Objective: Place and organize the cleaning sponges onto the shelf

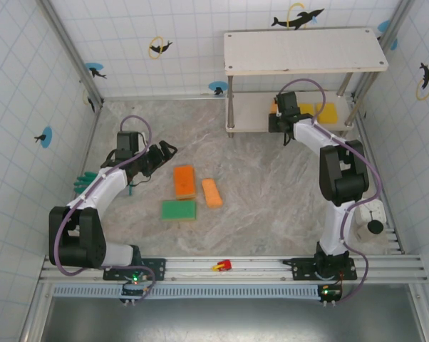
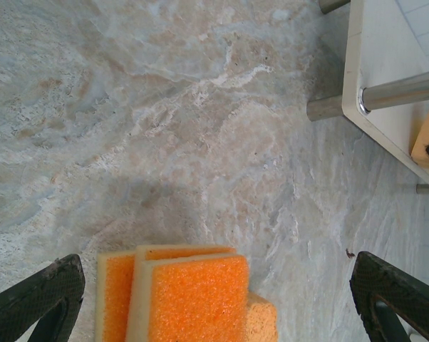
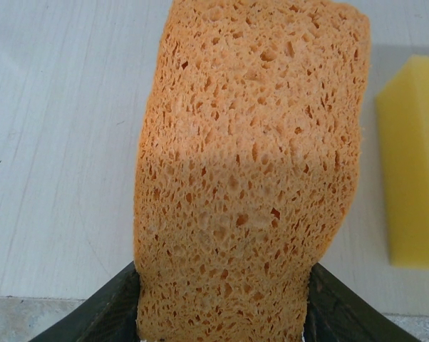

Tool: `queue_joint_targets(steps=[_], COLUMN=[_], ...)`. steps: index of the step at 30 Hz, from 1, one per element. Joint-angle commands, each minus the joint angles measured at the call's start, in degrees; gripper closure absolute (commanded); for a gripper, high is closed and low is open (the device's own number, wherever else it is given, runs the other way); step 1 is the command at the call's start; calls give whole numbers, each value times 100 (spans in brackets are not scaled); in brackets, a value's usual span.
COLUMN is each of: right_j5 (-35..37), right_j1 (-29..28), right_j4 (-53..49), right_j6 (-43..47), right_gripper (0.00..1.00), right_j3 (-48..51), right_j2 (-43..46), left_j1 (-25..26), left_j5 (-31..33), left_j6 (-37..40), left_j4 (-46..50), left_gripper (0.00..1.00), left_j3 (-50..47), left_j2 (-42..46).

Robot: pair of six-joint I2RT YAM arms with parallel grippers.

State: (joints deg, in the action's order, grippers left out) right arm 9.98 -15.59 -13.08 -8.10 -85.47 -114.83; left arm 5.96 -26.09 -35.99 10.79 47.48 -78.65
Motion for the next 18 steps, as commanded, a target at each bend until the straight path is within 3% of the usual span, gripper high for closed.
queue_joint_targets(steps=[1,18], right_j5=[-31,-97], right_j1=[48,106], right_j4=[-24,-151], right_j6=[-2,45], right_gripper=[45,45], right_j3=[-311,-578], right_j2=[-152,-374], left_j1=[11,9], left_j5=[69,70], left_j6=[66,65], left_j4=[99,117], left_gripper=[3,3], left_j3=[-89,-64], left_j2=[162,175])
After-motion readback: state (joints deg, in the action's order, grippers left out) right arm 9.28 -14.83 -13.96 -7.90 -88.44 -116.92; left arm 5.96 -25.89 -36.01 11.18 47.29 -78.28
